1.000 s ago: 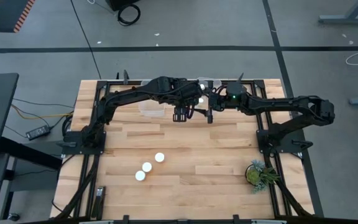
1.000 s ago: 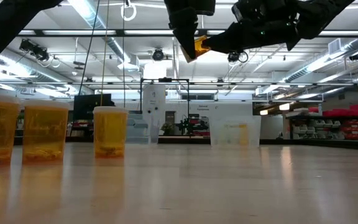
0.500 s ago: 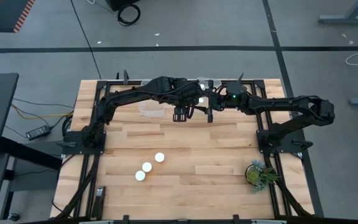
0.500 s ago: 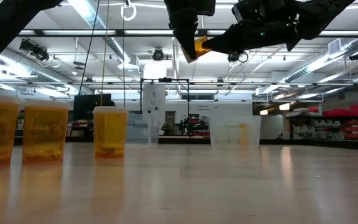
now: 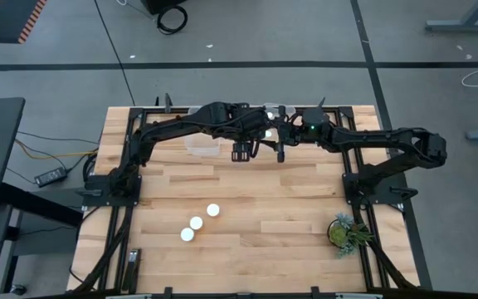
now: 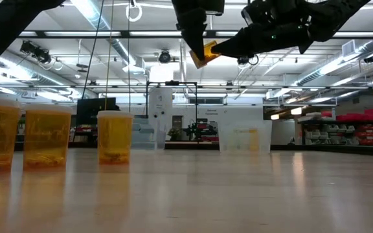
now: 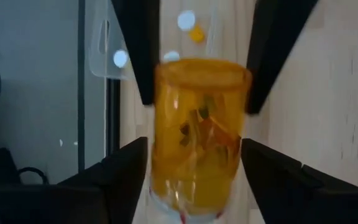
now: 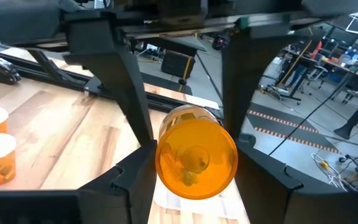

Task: Pick and place medicine bottles into bin by pill shape (circle, oval)
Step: Put the top big orange pill bottle into the left transparent bin

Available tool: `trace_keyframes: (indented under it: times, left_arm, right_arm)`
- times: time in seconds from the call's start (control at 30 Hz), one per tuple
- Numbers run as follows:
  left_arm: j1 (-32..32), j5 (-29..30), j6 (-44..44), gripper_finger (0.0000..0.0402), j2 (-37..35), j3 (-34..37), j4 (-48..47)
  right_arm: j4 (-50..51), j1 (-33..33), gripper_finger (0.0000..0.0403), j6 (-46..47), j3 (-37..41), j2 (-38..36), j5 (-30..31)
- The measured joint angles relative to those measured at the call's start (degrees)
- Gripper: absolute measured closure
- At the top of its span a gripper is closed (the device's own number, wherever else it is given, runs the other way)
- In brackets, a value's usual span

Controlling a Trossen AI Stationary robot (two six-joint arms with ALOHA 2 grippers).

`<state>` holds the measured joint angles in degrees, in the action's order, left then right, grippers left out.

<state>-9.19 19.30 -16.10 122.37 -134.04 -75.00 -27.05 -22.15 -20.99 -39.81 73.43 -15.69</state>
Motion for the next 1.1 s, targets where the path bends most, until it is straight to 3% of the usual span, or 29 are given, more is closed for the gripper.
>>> trace_keyframes:
  times: [0.33,0.43,0.67,0.87,1.1]
  left_arm:
    - [1.4,0.0,-1.5,0.0089,-3.5,-1.0,3.7]
    - [1.9,-0.1,-0.8,0.0093,-5.5,-1.0,3.4]
    - [1.7,-6.4,3.5,0.0127,-9.6,1.5,1.0]
    - [1.1,-6.5,3.5,0.0164,-14.6,16.5,5.9]
    - [-1.8,-6.4,1.7,0.0192,-25.7,40.1,26.1]
  right_arm:
    - [0.0,-0.3,0.0199,0.0,0.0,0.0,-0.1]
    - [0.2,-0.8,0.0199,-0.2,0.0,-0.1,0.0]
    - [4.4,-2.7,0.0199,0.3,0.0,-3.6,-0.5]
    - [12.1,-3.4,0.0199,-0.2,0.0,-8.8,-0.9]
    - [13.2,-3.2,0.0199,-0.1,0.0,-11.1,-4.9]
